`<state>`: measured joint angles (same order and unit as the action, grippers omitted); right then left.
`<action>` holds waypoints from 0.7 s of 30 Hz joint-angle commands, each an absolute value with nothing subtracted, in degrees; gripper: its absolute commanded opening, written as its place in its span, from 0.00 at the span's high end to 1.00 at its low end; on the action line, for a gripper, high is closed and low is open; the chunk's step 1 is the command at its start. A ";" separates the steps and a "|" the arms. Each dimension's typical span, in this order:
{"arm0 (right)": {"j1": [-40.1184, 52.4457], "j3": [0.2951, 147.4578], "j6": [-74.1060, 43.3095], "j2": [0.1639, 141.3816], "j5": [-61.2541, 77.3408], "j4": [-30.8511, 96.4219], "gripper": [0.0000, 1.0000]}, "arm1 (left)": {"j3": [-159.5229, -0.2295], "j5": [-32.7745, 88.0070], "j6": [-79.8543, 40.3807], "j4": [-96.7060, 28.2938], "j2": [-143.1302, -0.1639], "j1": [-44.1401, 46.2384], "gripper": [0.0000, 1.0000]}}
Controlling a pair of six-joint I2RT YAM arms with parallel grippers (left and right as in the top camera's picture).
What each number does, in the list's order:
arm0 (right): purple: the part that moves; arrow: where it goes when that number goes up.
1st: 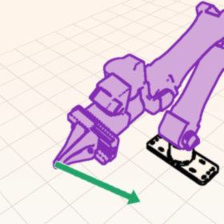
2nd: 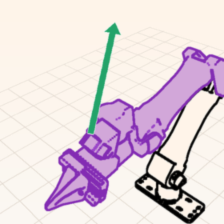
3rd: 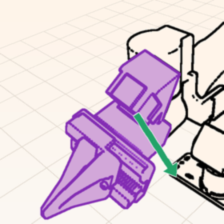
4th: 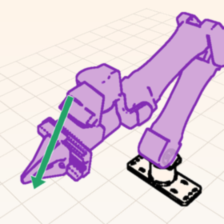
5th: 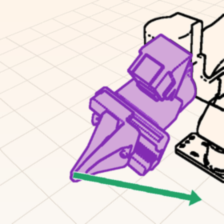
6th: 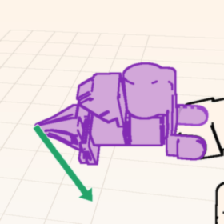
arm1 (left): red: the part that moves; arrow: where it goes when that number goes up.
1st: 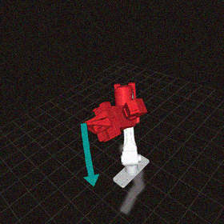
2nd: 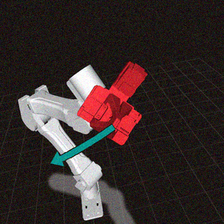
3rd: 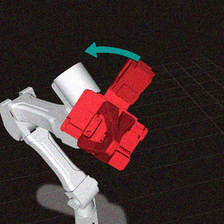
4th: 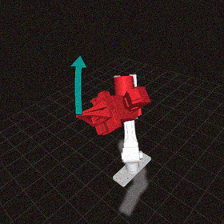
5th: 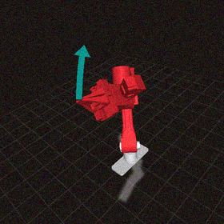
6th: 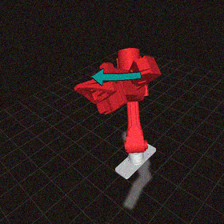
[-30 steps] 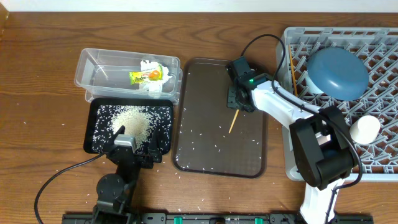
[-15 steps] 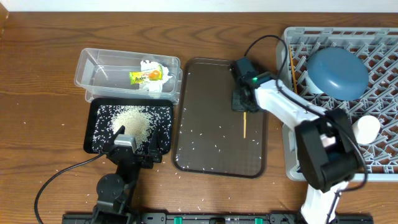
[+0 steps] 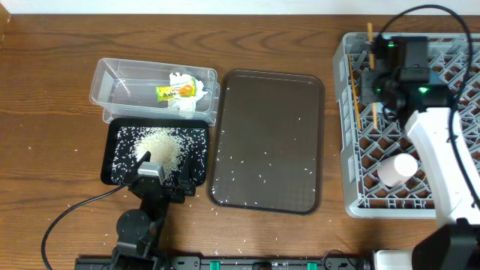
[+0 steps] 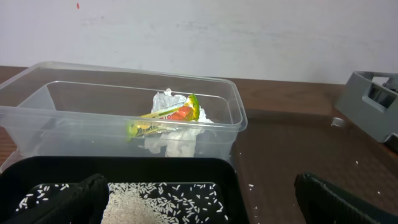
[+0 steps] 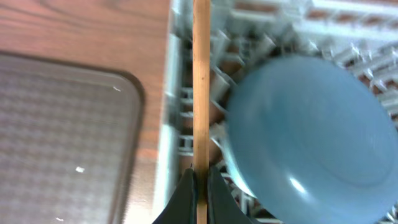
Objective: Sort waste into correct bins and load items into the dishwasher rack
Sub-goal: 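Carry the second chopstick to the dish rack and drop it in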
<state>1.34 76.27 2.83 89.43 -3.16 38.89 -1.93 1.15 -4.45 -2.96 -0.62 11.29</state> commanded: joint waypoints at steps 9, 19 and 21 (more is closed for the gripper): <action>1.04 76.07 0.19 95.31 2.76 40.49 0.63 | -0.23 0.86 -4.29 -3.95 -0.23 11.00 0.02; 2.74 76.09 -1.69 74.96 22.37 46.50 0.36 | -0.23 0.86 -4.29 -3.95 -0.23 11.00 0.02; 3.95 76.09 -1.67 70.06 23.00 48.07 0.01 | -0.23 0.86 -4.29 -3.95 -0.23 11.00 0.02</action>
